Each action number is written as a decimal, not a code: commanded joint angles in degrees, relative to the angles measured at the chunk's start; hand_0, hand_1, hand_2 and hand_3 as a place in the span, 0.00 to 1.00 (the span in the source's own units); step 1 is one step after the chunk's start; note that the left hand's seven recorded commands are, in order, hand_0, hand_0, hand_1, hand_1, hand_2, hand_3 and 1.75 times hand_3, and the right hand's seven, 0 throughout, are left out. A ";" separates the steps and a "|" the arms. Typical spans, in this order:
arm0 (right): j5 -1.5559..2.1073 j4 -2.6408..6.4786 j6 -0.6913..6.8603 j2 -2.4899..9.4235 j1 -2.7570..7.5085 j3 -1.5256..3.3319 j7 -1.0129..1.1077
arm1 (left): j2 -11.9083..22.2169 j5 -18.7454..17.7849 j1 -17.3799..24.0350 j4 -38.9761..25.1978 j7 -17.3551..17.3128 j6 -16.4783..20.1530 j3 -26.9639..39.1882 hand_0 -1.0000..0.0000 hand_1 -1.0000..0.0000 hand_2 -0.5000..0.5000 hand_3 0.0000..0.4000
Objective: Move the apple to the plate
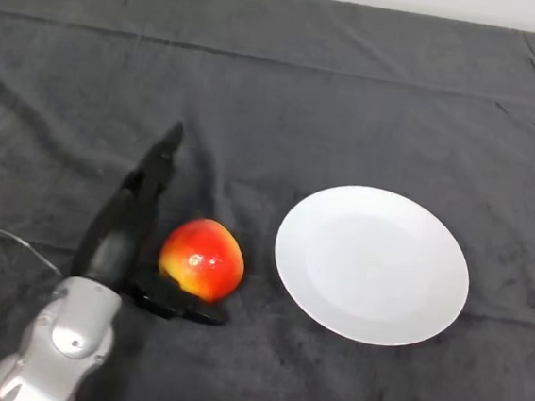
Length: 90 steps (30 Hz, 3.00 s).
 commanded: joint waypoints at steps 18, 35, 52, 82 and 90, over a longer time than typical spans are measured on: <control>0.06 5.46 6.81 9.47 5.42 3.91 -0.30 | -1.31 -3.25 -8.76 9.02 1.35 -3.22 -6.99 0.00 0.00 0.50 1.00; 0.33 5.63 6.69 9.45 5.34 4.11 -0.20 | 0.87 -3.54 -10.81 0.08 1.26 2.00 -6.23 0.00 0.00 0.50 1.00; 0.47 5.68 6.65 9.43 5.32 4.23 -0.17 | -5.84 -2.35 -18.72 2.08 8.61 3.76 -12.82 0.00 0.00 0.50 1.00; 1.53 6.56 6.17 9.37 4.93 4.94 0.30 | -12.46 -14.20 -30.83 20.74 15.81 -1.73 -36.86 0.00 0.00 0.50 1.00; 1.91 6.82 6.01 9.34 4.81 5.20 0.46 | -12.84 -16.67 -32.96 23.41 15.43 -1.71 -41.07 0.10 1.00 0.05 0.90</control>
